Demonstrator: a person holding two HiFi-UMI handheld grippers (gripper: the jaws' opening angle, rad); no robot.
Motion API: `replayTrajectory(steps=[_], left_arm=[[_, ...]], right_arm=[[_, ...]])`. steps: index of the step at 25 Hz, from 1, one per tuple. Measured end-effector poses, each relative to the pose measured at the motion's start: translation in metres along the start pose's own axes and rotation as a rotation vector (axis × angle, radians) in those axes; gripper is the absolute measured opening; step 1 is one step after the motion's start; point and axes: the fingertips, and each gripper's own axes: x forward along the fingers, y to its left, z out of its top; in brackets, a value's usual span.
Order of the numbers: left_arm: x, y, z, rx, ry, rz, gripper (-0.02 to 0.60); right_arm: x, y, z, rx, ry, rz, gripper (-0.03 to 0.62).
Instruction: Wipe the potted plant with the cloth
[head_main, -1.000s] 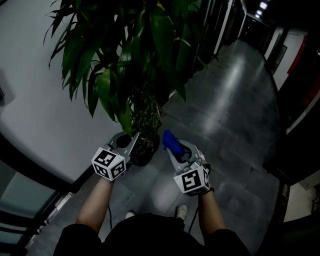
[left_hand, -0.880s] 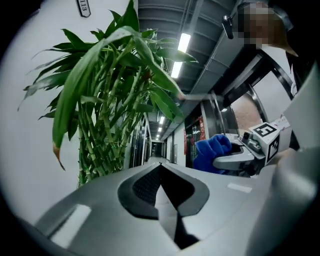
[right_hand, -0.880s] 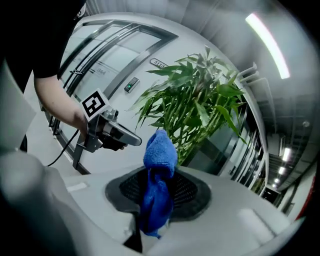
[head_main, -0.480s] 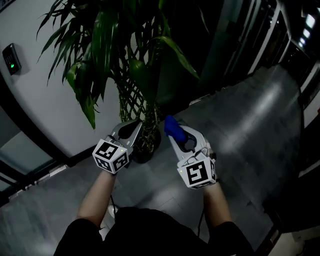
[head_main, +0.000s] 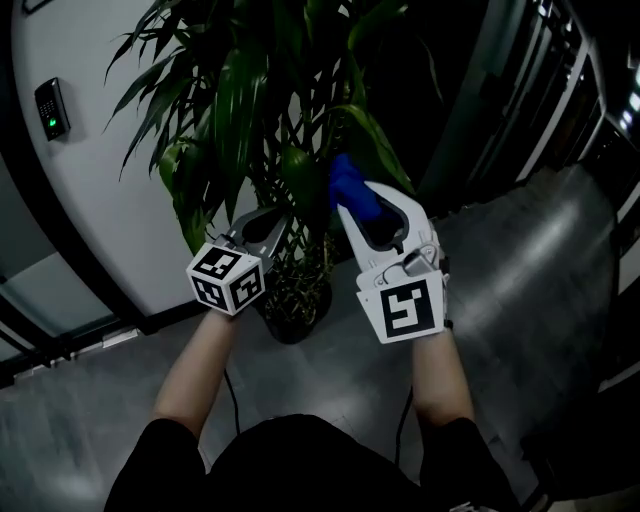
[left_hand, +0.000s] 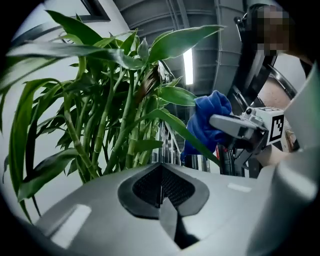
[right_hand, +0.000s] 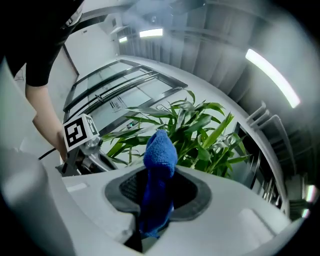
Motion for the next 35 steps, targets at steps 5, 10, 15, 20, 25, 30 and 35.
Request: replayTrajectory(steps=[5, 10, 15, 20, 25, 30, 35], left_arm=[[0.024, -0.004, 0.016, 0.034, 0.004, -0.064, 0.006], [0.031, 0.0, 0.025, 0.108, 0.027, -0.05, 0.006], [0.026, 0.006, 0.034, 0.174, 0.05, 0.005, 0.006], [0.03, 0.005, 0.037, 0.108, 0.028, 0.009, 0.006], [0.033, 0.007, 0.03, 0.038, -0.003, 0.031, 0.006], [0.042, -0.001, 0.026, 0.087, 0.026, 0.037, 0.006], [0.046, 0.001, 0.025, 0.053, 0.017, 0.028, 0.006]], right_arm=[[0.034, -0.008, 0.024, -0.118, -0.025, -0.039, 0.109], [0.06, -0.008, 0.02, -0.163, -0.032, -0.01, 0.109], [0.078, 0.007, 0.014, -0.241, -0.033, 0.109, 0.109], [0.081, 0.029, 0.009, -0.275, -0.062, 0.198, 0.109], [0.071, 0.042, 0.0, -0.279, -0.082, 0.242, 0.109], [0.059, 0.054, -0.018, -0.364, -0.059, 0.251, 0.109], [0.046, 0.058, -0.027, -0.317, -0.063, 0.27, 0.109]])
